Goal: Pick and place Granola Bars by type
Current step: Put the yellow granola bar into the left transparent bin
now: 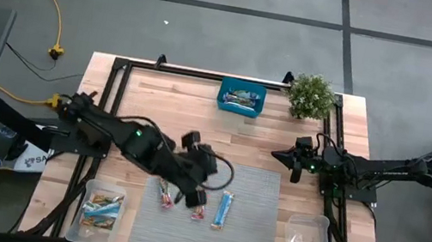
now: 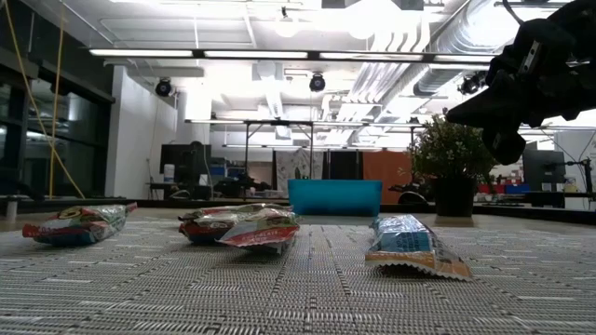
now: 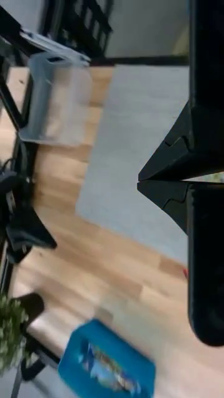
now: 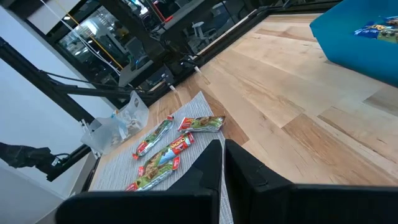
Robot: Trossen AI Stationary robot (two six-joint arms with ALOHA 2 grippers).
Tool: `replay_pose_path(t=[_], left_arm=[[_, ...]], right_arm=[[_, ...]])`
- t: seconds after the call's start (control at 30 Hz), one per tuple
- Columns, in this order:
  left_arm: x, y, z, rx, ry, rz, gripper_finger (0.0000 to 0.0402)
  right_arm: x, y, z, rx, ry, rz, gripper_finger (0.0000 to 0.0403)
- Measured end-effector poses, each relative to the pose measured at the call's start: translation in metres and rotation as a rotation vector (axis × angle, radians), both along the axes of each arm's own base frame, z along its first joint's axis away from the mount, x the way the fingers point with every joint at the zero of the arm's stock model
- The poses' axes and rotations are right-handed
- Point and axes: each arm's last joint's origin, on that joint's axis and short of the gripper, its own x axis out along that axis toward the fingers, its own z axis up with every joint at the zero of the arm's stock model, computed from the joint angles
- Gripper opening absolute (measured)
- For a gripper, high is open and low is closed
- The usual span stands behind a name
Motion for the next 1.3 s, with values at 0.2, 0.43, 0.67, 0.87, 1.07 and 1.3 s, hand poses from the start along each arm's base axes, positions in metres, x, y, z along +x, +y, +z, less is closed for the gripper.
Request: replay_pose_path(t=[0.2, 0.43, 0.67, 0.87, 1.07, 1.3], left_arm=[[0.031, -0.012, -0.024, -0.086, -0.036, 0.046, 0.0000], [0.066, -0.026, -0.052, -0.237, -0.082, 0.027, 0.0000], [0.079, -0.022, -0.070, -0.359, -0.070, 0.186, 0.0000], [0.083, -0.013, -0.090, -0.494, 0.068, 0.274, 0.0000], [0.101, -0.010, -0.112, -0.614, 0.155, 0.215, 0.0000], [0.117, -0.011, -0.144, -0.660, 0.239, 0.200, 0.0000]], right_arm=[[0.000, 0.000, 0.000, 0.000, 0.000, 0.001, 0.0000], [0.000, 0.000, 0.000, 0.000, 0.000, 0.000, 0.0000], [0.000, 0.000, 0.000, 0.000, 0.000, 0.000, 0.0000], [0.000, 0.000, 0.000, 0.000, 0.000, 0.000, 0.0000], [0.000, 0.000, 0.000, 0.000, 0.000, 0.000, 0.0000], [0.000, 0.000, 0.000, 0.000, -0.002, 0.000, 0.0000]])
